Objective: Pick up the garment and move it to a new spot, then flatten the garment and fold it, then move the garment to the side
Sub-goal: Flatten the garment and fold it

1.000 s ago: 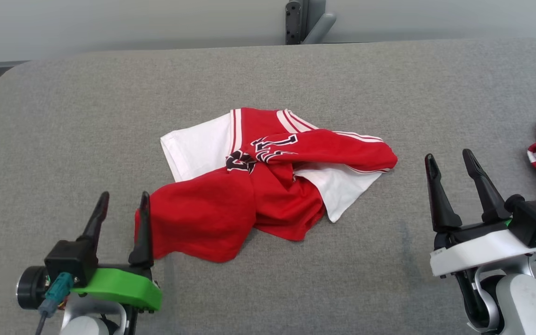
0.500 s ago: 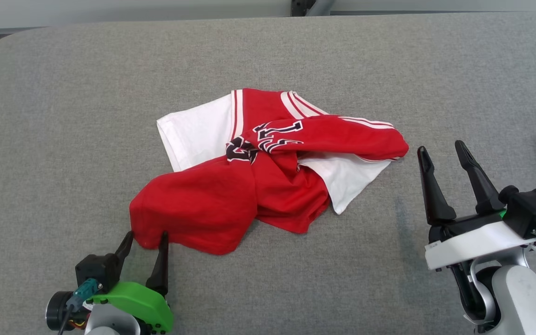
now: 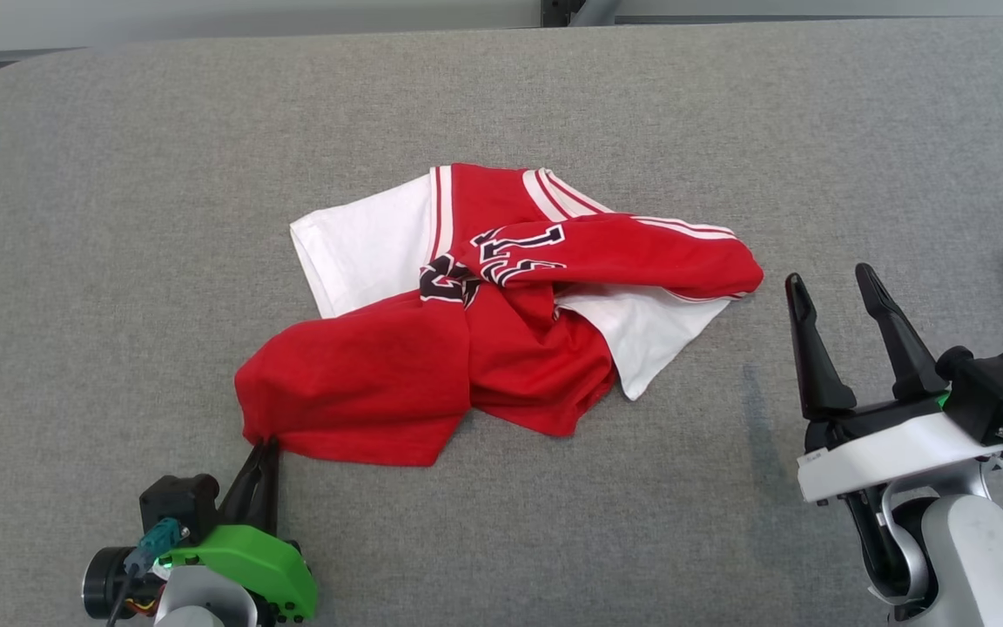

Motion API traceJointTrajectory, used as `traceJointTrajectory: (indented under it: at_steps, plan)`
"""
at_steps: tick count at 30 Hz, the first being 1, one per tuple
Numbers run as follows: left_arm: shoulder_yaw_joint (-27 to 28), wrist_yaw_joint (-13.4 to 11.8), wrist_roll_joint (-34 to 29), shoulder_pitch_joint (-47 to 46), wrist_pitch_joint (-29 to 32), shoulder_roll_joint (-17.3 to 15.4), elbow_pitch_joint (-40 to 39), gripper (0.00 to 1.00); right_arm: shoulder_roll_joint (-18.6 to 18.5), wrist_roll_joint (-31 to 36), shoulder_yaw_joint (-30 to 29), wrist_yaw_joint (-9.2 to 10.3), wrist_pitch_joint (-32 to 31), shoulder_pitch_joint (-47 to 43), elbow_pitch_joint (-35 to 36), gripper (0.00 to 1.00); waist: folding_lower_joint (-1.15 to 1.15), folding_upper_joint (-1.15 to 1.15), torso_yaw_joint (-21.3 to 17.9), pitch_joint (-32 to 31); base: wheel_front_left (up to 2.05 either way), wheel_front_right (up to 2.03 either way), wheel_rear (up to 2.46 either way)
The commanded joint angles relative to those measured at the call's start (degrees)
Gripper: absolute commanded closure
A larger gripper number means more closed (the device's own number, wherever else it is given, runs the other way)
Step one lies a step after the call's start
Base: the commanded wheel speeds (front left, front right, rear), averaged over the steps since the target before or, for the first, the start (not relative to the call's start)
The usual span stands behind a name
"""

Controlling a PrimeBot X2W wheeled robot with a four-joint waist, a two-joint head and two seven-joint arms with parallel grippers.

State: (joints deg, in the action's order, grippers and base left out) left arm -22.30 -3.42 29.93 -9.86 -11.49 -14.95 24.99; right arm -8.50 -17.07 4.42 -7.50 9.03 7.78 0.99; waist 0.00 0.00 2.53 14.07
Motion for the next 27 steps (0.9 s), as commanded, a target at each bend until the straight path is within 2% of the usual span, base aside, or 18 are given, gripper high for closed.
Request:
traceJointTrajectory:
  at_steps: [1,7,18,26,27]
  plan:
    - [0.1,0.4,-0.1,-0.8,-0.4,-0.2,0.2,1.0,0.0,-0.4,0.0,0.03,0.2,0.8,-0.2,0.0,0.0,0.0,0.0,-0.1,0.0,0.0,0.0]
    - [0.0,-0.8,-0.7,-0.6,-1.0,-0.6,-2.4,1.0,-1.1,1.2,2.6,0.03,-1.3,0.3,-2.3,0.0,0.0,0.0,0.5,-0.3,0.0,0.0,0.0]
    - [-1.2,-2.3,-1.7,-0.7,1.1,-1.2,-8.2,1.0,-4.0,1.7,17.7,0.04,-1.9,2.8,-15.6,0.0,0.0,0.0,2.9,0.6,0.0,0.0,0.0]
    - [-1.8,-2.5,-1.9,-1.4,0.4,-1.0,-9.8,1.0,-3.0,5.8,20.1,0.04,1.9,9.2,-26.2,0.0,0.0,0.0,4.1,1.7,0.0,0.0,0.0]
    - [-1.9,-2.5,-1.9,-1.4,0.4,-0.9,-9.9,1.0,-2.7,6.2,20.0,0.04,2.2,9.8,-27.2,0.5,0.0,0.0,4.3,1.7,0.0,0.0,0.0]
